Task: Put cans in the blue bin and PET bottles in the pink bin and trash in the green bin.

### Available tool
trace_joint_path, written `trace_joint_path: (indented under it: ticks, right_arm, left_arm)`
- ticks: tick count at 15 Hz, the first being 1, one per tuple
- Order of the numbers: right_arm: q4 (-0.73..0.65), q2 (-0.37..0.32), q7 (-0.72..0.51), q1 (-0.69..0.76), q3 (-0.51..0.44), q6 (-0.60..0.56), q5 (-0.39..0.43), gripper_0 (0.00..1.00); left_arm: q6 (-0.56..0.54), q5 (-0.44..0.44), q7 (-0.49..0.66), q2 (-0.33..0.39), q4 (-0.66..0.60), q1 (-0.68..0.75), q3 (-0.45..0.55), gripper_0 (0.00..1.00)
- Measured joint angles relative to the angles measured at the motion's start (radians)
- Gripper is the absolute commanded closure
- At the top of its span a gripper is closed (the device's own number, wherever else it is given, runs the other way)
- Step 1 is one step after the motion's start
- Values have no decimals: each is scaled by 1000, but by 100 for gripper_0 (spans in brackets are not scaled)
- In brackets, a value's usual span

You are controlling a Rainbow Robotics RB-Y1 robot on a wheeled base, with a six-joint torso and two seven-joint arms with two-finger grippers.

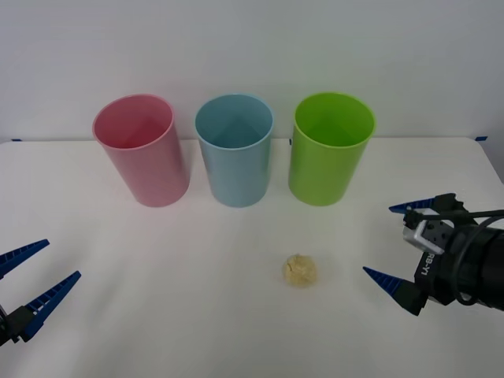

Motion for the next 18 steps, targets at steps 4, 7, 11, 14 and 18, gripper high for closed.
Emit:
trace_joint_path:
  ticks: [4,7,11,14,18]
  right_arm:
    - [-23,0,-13,-76,93,-112,138,0]
    - [-17,0,-62,-148,199,-170,249,0]
    - [21,0,-161,-227,338,-222,363,0]
    - [62,4,-188,-275,412,-240,407,0]
    - [176,27,-205,-365,500,-241,445,0]
  left_arm:
    - [0,0,0,0,0,0,0,0]
    - [0,0,0,0,0,0,0,0]
    - [0,0,0,0,0,0,0,0]
    - [0,0,0,0,0,0,0,0]
    - [0,0,0,0,0,0,0,0]
